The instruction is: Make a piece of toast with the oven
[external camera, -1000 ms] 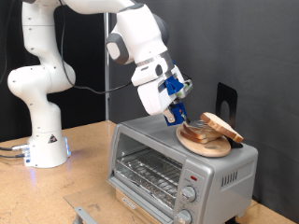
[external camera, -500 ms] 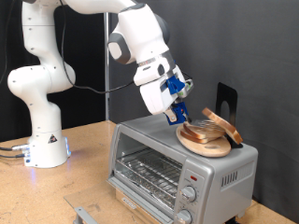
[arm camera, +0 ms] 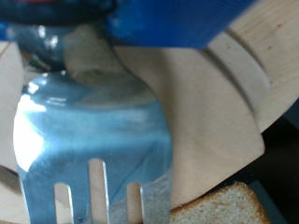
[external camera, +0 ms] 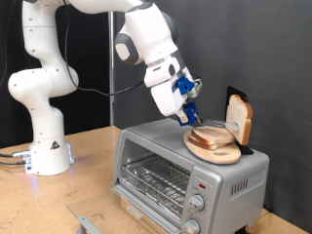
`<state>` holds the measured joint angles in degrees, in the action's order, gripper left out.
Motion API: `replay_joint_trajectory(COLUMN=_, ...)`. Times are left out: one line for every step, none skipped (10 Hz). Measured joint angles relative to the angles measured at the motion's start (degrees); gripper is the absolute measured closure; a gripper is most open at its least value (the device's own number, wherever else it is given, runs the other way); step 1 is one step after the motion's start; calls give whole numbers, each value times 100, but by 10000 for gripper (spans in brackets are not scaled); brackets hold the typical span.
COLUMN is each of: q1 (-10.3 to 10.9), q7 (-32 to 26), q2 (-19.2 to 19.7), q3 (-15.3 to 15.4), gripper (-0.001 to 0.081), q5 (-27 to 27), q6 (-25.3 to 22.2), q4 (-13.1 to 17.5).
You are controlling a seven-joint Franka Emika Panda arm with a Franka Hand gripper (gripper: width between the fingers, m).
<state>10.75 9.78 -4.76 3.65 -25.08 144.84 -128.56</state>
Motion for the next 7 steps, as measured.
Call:
replay_joint_trajectory(q1=1, q7=1, q2=-30, q3=9, gripper=375, q5=0, q6=-22, q4=-30)
replay_joint_trajectory(q1=3, q7=1, q2=-53, q3=14, gripper=375, q5=0, q6=-50, q4=-58)
replay_joint_trajectory(q1=5, q7=1, q2=-90, q3=16, gripper=375, q5=0, q6=-89, q4=-102)
replay_joint_trajectory(q1=7, q7=0, q2=-145, q3=17, gripper=375, q5=0, q6=-160, q4=-173)
replay_joint_trajectory(q1=7, q7=-16, q2=-211, q3=17, gripper=375, q5=0, q6=-256, q4=-265)
replay_joint_trajectory(q1=7, q7=-61, q2=-306, q3=16, gripper=375, q5=0, q6=-335, q4=-393)
replay_joint_trajectory(q1=7, q7=-96, q2=-401, q3=14, gripper=375, q5=0, q6=-365, q4=-539)
